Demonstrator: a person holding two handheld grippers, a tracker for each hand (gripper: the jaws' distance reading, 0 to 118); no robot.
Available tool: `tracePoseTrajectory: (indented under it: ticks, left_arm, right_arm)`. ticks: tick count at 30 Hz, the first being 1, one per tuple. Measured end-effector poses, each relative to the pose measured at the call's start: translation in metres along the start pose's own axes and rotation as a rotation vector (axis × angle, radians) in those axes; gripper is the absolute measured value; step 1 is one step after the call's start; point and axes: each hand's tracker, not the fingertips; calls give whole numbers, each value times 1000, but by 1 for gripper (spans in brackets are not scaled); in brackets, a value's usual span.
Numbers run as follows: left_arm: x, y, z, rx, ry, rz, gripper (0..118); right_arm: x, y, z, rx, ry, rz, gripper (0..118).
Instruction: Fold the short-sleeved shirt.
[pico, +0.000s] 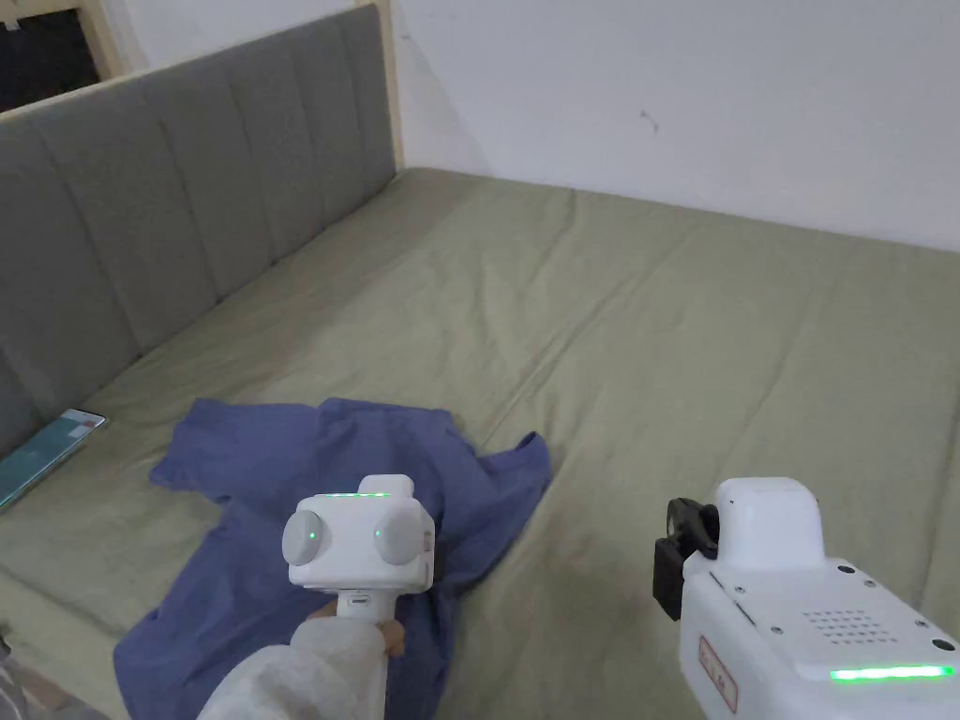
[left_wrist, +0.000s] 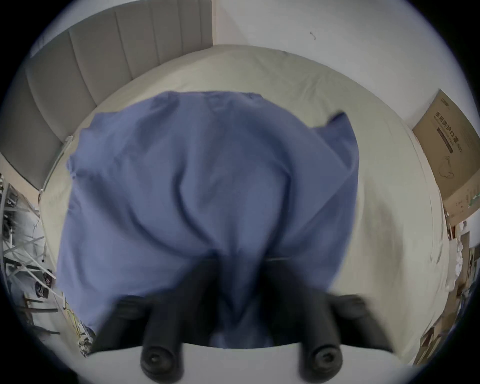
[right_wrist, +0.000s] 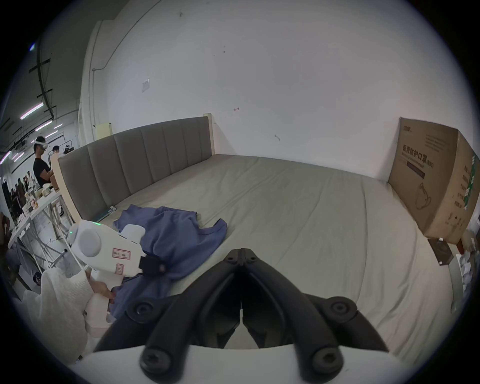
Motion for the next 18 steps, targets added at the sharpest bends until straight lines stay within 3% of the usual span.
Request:
tracePoseTrajectory:
  ticks: [1, 2, 8, 13, 18]
  left_arm:
    - [-3, -1, -5, -6, 57, 20, 6]
    - [-6, -1, -10, -37, -17, 46, 6]
    - [-25, 11, 1, -49, -74, 123, 6]
    - [-44, 23, 23, -35, -208, 290, 6]
    - [-18, 48, 76, 81, -278, 197, 6]
  right_arm:
    - [3, -1, -3, -11, -1, -20, 0]
    - [6, -2, -5, -19, 1, -37, 0]
    - [21, -8, -6, -39, -24, -73, 0]
    - [33, -5, 4, -35, -53, -139, 0]
    - [57, 2, 22, 6, -110, -186, 0]
